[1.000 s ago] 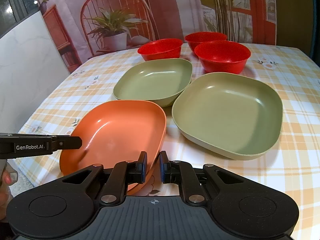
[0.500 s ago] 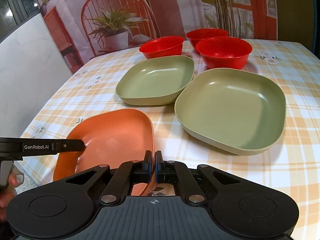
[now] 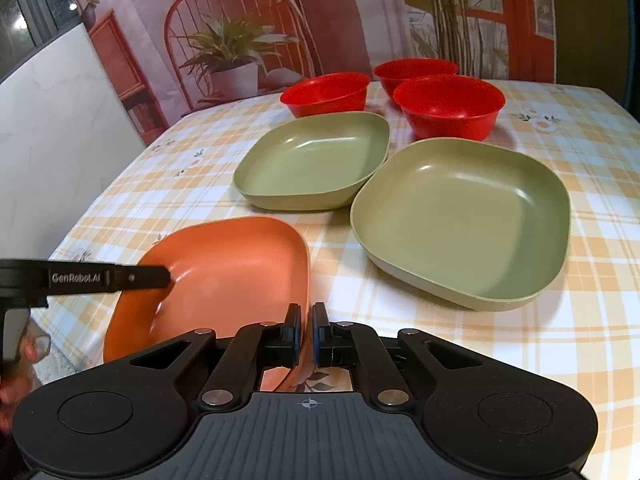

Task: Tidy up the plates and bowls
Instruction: 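Lift the orange plate with the left gripper over the oval green dish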

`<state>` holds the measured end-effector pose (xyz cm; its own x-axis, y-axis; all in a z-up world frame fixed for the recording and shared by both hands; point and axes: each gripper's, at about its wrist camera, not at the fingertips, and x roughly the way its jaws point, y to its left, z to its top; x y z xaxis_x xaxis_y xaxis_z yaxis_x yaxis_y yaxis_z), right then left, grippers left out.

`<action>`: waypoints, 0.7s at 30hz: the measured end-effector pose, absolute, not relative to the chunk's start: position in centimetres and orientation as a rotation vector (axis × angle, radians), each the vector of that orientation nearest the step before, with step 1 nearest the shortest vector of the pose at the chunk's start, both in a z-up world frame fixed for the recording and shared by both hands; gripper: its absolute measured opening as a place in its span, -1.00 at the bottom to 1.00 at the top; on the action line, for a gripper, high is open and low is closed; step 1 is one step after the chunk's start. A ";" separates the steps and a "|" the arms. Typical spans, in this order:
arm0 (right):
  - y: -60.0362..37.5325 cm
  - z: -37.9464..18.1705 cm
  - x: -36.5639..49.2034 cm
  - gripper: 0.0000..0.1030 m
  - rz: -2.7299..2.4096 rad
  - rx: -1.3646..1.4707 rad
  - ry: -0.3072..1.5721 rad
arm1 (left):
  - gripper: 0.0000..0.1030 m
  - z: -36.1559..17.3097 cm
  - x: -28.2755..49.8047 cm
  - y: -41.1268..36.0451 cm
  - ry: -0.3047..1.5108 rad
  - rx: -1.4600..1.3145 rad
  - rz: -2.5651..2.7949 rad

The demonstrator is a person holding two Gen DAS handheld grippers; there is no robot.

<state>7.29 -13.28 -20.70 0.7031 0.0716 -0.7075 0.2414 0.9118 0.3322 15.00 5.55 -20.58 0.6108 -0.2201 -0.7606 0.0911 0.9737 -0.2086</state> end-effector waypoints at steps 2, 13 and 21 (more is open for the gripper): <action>-13.3 -20.7 7.3 -0.89 -0.100 0.427 0.793 | -0.89 -20.4 15.5 5.4 0.885 -0.134 -0.189; -13.5 -20.6 7.2 -0.83 -0.116 0.440 0.781 | -0.88 -21.0 18.0 4.9 0.891 -0.126 -0.226; -13.8 -20.1 7.2 -0.84 -0.116 0.452 0.756 | -0.88 -20.4 17.8 5.0 0.866 -0.137 -0.236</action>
